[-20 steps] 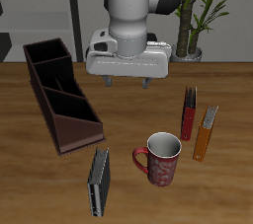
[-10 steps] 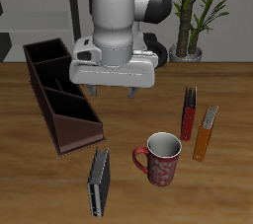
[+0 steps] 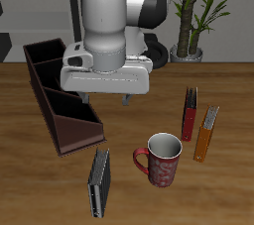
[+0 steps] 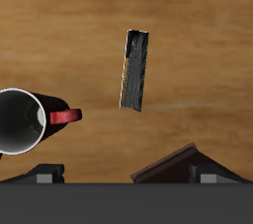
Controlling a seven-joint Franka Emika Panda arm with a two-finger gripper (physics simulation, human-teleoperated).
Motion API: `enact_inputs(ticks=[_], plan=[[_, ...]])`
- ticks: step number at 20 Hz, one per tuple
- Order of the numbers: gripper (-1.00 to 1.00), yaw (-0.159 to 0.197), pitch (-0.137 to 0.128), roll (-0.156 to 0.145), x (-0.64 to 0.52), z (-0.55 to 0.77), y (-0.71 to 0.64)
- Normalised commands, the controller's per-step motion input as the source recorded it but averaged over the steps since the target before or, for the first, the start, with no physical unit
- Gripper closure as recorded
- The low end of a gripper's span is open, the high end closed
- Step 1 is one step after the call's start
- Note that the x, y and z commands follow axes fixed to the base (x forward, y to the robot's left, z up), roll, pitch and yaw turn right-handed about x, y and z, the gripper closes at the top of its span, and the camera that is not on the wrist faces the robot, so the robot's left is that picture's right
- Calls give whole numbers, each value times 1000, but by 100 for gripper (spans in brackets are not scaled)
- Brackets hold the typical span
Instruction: Place the striped book into the right desk caddy's left compartment
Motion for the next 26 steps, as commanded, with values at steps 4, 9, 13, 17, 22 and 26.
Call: enact_inputs(ticks=[4,9,13,17,22,26], plan=[[-100,24,-7,15,268,23,-111],[-100,7,-19,1,275,48,-127],[-100,47,-24,-11,213,-29,-64],[-100,-17,6,-6,104,-114,15],[-100,-14,20,12,106,-345,97],[-100,-28,15,-11,95,-291,-27]])
